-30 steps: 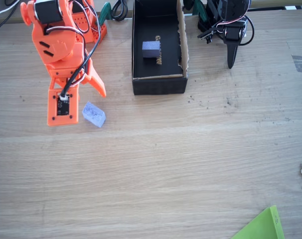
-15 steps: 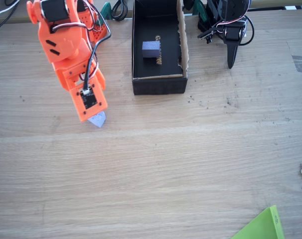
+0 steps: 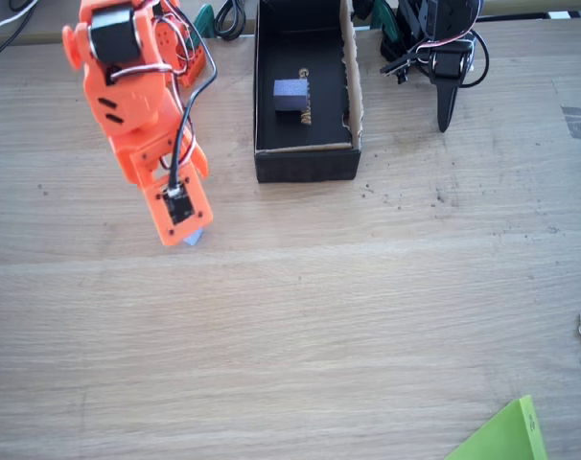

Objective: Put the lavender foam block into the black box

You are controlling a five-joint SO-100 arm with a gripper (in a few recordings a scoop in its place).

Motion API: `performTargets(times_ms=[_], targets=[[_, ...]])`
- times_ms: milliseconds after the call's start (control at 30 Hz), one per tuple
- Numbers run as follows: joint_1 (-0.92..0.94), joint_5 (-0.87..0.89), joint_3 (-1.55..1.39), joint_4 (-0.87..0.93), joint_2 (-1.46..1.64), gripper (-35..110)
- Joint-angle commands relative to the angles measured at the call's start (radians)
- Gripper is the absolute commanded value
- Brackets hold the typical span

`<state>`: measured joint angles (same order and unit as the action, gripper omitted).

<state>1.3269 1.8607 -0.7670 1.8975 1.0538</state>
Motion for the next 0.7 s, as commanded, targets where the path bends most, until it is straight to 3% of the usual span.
performTargets(times_ms=[0, 200, 667], targets=[[0.029, -0.031, 0.023, 0.0, 0.017, 28], [0.041, -0.117, 0.023, 0.015, 0.021, 29], [0.035, -0.124, -0.035, 0.015, 0.031, 30]])
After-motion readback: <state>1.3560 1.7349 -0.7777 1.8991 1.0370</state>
